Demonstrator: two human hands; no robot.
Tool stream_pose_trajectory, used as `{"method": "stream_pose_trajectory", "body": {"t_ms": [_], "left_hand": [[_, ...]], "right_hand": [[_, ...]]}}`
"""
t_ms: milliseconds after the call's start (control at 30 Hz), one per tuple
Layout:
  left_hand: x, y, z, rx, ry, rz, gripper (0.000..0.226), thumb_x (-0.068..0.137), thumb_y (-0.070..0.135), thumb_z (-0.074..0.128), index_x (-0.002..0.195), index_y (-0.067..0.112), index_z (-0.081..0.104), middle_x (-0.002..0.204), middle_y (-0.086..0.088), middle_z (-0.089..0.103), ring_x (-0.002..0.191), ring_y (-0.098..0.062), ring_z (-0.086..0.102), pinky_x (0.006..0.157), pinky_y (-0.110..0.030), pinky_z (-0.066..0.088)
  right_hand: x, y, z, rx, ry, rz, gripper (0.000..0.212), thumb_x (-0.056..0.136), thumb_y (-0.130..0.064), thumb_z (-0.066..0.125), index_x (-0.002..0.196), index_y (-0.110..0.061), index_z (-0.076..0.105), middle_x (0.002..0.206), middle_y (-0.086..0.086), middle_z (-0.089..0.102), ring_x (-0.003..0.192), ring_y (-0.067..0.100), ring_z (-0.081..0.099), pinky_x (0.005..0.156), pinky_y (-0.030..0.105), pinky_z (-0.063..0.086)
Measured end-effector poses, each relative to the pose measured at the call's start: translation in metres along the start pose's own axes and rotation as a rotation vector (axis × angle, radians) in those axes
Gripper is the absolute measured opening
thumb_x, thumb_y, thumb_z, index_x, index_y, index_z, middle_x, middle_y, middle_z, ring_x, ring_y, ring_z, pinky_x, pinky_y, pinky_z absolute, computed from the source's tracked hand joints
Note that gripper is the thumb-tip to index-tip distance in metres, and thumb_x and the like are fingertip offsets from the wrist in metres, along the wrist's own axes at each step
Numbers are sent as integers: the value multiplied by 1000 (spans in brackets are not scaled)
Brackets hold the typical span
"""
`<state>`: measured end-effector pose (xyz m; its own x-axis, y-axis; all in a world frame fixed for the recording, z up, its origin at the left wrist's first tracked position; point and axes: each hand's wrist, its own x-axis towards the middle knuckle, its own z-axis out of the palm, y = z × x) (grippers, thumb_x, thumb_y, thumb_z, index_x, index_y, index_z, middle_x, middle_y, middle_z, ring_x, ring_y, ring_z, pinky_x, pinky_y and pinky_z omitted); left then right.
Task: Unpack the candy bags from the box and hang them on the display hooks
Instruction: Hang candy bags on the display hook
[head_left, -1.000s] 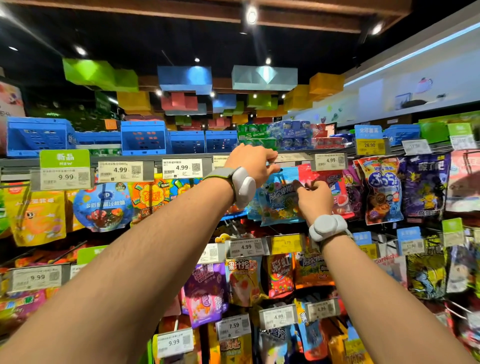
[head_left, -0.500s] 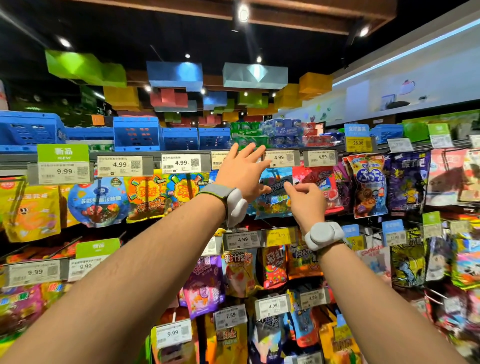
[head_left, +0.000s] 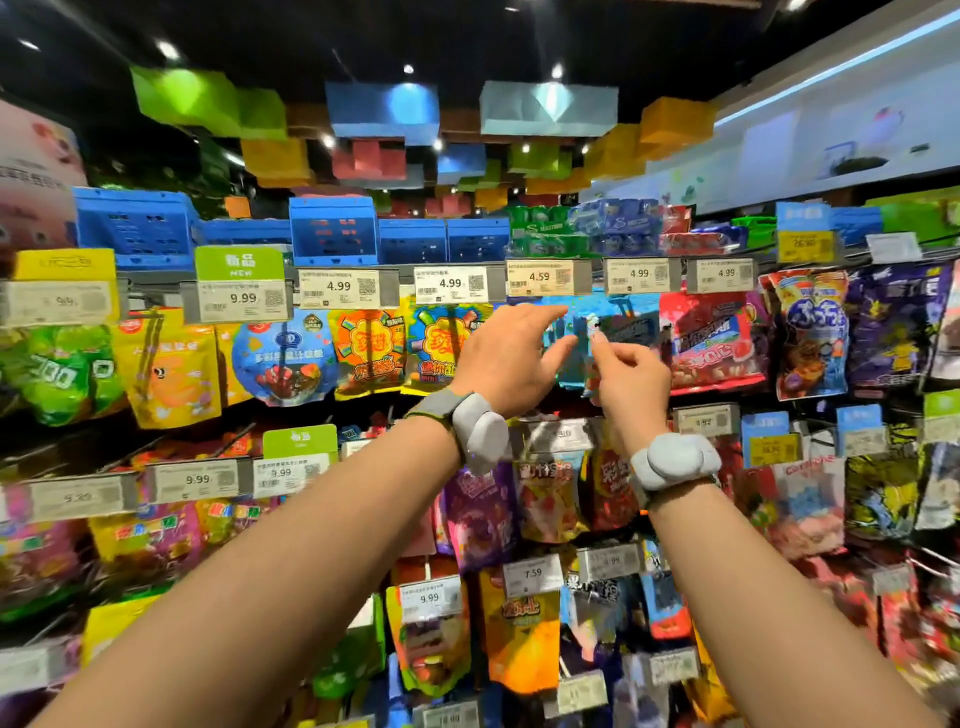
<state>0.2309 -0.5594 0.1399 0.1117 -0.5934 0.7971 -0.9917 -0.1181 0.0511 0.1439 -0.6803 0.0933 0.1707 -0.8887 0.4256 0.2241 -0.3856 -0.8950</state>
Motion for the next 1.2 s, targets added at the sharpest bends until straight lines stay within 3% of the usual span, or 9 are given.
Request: {"method": "stream_pose_trajectory", "body": {"t_ms": [133, 233, 300, 433, 533, 633, 733, 1067, 1200], "left_hand": [[-24, -10, -10, -282, 59, -222, 33, 94, 38, 60, 119, 18, 67, 110, 0, 70, 101, -18, 63, 92, -36, 49], [-47, -27, -17, -533, 74, -417, 27, 89, 41, 63, 102, 20, 72, 98, 1, 73, 93, -18, 67, 86, -35, 53], [-65, -33, -23, -717, 84, -538, 28, 84, 48, 62, 91, 24, 73, 92, 2, 74, 87, -19, 69, 82, -41, 57], [-109, -58, -35, -895, 90, -688, 14, 92, 36, 62, 84, 27, 70, 90, -3, 75, 77, -18, 69, 75, -41, 55], [-149, -77, -44, -976, 114, -784, 16, 93, 34, 62, 91, 21, 71, 88, -4, 75, 82, -23, 70, 71, -38, 54], [-183, -89, -53, -1038, 116, -872, 17, 96, 26, 59, 96, 13, 69, 88, -5, 74, 79, -18, 68, 67, -31, 54], [-221, -104, -63, -1049, 111, -945, 19, 98, 26, 57, 100, 11, 69, 89, -5, 73, 77, -15, 66, 65, -29, 55], [-350, -137, -54, -1107, 195, -1254, 18, 98, 27, 56, 98, 12, 66, 86, -6, 70, 72, -17, 62, 58, -26, 52], [-402, -137, -50, -1062, 203, -1392, 18, 99, 28, 55, 99, 14, 65, 89, -5, 71, 73, -14, 63, 66, -30, 55]], "right_hand": [[-33, 7, 21, 133, -18, 72, 27, 91, -41, 67, 80, -16, 63, 70, -1, 65, 61, 20, 66, 58, 36, 49], [-63, 13, 39, 148, -45, 96, 28, 93, -39, 66, 78, -16, 63, 73, 3, 66, 61, 18, 64, 57, 40, 54], [-81, 16, 49, 162, -54, 108, 27, 94, -36, 66, 79, -14, 64, 72, 3, 65, 61, 18, 63, 56, 38, 54], [-128, 20, 76, 207, -84, 178, 26, 96, -31, 63, 91, -5, 65, 74, 4, 62, 50, 8, 59, 44, 24, 49], [-169, 32, 93, 263, -136, 259, 27, 97, -31, 63, 85, -7, 63, 71, 8, 59, 51, 13, 56, 46, 25, 48], [-207, 48, 104, 286, -185, 317, 37, 94, -41, 64, 82, -6, 65, 71, 12, 62, 60, 23, 58, 53, 35, 49], [-246, 68, 117, 278, -220, 401, 32, 97, -34, 62, 89, -3, 65, 70, 7, 61, 52, 14, 55, 45, 26, 47], [-337, 127, 144, 184, -405, 577, 26, 96, -32, 63, 86, -8, 64, 67, 3, 60, 54, 14, 53, 48, 26, 44], [-375, 150, 145, 119, -492, 653, 29, 96, -31, 63, 85, -5, 61, 64, 2, 56, 50, 13, 51, 46, 25, 43]]}}
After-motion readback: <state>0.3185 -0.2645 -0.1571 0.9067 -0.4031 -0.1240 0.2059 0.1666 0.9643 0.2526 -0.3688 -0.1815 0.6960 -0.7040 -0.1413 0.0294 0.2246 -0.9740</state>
